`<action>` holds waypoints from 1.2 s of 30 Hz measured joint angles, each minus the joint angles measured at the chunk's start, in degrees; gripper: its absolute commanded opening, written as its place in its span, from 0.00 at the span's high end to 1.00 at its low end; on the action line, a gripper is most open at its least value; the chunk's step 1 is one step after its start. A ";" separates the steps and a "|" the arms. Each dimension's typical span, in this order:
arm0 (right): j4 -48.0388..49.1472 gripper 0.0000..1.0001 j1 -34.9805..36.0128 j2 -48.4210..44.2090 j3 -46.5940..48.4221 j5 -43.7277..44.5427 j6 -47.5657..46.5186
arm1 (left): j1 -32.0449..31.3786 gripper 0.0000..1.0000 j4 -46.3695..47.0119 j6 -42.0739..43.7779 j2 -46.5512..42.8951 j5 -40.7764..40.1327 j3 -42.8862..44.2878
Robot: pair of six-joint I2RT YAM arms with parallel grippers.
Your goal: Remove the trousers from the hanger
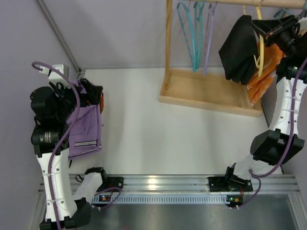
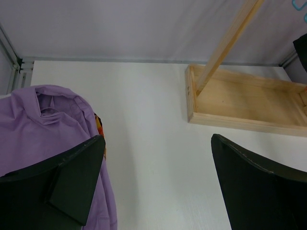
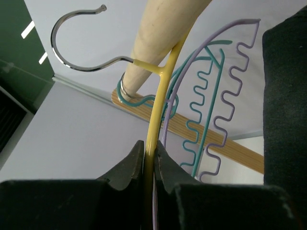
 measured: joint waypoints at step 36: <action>-11.61 1.00 -4.50 -46.77 -43.45 -4.04 0.92 | -40.70 0.14 26.01 13.29 6.36 -1.03 -15.87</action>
